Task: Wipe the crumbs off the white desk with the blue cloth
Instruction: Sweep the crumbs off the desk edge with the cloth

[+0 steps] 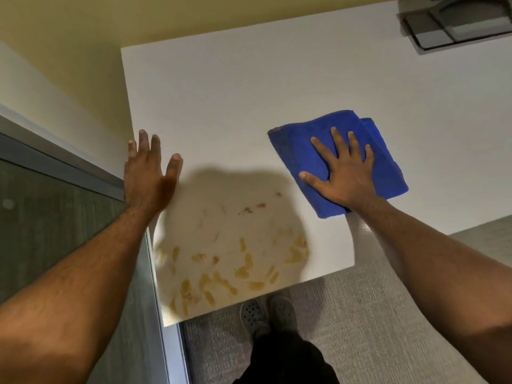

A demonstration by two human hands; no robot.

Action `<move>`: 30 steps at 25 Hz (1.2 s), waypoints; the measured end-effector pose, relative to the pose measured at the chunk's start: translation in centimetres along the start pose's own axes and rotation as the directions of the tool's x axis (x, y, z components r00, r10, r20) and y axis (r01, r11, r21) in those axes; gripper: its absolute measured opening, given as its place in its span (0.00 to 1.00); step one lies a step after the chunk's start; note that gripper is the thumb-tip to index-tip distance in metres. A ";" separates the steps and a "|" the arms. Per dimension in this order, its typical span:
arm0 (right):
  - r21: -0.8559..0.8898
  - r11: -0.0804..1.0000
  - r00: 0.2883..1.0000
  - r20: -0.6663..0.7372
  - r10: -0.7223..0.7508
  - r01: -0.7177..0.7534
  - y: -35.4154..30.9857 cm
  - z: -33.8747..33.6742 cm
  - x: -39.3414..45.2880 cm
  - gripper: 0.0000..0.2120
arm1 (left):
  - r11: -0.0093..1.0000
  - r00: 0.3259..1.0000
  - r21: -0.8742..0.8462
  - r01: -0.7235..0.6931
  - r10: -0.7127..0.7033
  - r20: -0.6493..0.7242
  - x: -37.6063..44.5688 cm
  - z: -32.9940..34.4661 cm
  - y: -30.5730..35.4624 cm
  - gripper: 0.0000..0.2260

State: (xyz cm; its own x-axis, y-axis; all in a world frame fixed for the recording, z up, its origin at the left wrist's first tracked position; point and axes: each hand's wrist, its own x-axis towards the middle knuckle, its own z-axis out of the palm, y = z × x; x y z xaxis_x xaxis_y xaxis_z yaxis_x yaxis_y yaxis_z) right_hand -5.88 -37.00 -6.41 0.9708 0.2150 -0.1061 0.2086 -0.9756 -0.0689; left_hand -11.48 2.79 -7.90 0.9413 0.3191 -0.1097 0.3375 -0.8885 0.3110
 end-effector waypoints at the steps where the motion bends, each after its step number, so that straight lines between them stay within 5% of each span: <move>1: -0.005 1.000 1.000 -0.008 0.030 -0.030 0.1 0.1 0.7 0.36 | 1.000 1.000 0.002 -0.009 0.009 -0.003 0.0 -0.1 0.0 0.36; 6: -0.004 0.994 0.993 -0.034 0.112 -0.112 -2.5 0.4 4.2 0.28 | 0.998 0.998 0.012 -0.054 0.054 -0.014 -0.2 0.0 0.0 0.38; 9: 0.014 0.996 0.996 0.000 -0.088 0.088 -5.1 0.2 1.8 0.27 | 0.999 0.999 0.011 -0.037 0.037 -0.019 -0.2 -0.1 -0.2 0.37; 13: 0.062 0.897 0.898 0.031 -0.440 0.437 -2.7 0.7 -8.0 0.26 | 1.000 0.999 -0.019 -0.025 0.024 -0.025 -0.6 0.1 0.0 0.36; 19: 0.079 0.997 0.997 -0.080 0.019 -0.013 2.0 0.4 -0.5 0.26 | 0.995 0.997 0.083 -0.049 0.054 -0.054 0.4 1.0 -0.9 0.40; 23: 0.086 0.977 0.979 -0.072 -0.190 0.195 -5.8 1.1 -2.4 0.26 | 0.987 0.993 0.121 -0.105 0.111 -0.048 1.4 1.7 -1.8 0.38; 26: 0.089 0.876 0.879 0.001 -0.477 0.475 -6.8 1.8 -11.7 0.26 | 0.987 0.993 0.123 -0.105 0.110 -0.042 1.5 1.2 -1.6 0.37; 28: 0.141 0.878 0.886 0.008 -0.463 0.457 -3.6 1.4 -13.6 0.26 | 0.987 0.989 0.101 -0.121 0.129 -0.075 1.2 0.7 -1.3 0.37; 30: 0.208 0.939 0.961 -0.030 -0.274 0.274 0.2 0.7 -10.6 0.26 | 0.994 0.990 0.047 -0.094 0.099 -0.098 1.0 0.6 -1.0 0.34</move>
State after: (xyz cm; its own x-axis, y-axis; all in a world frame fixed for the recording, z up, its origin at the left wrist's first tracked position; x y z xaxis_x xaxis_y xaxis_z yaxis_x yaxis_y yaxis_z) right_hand -16.17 -39.45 -6.04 0.8799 0.4723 -0.0532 0.4370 -0.8479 -0.3003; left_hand -10.83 3.76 -8.92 0.9653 0.2608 0.0149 0.2468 -0.9292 0.2750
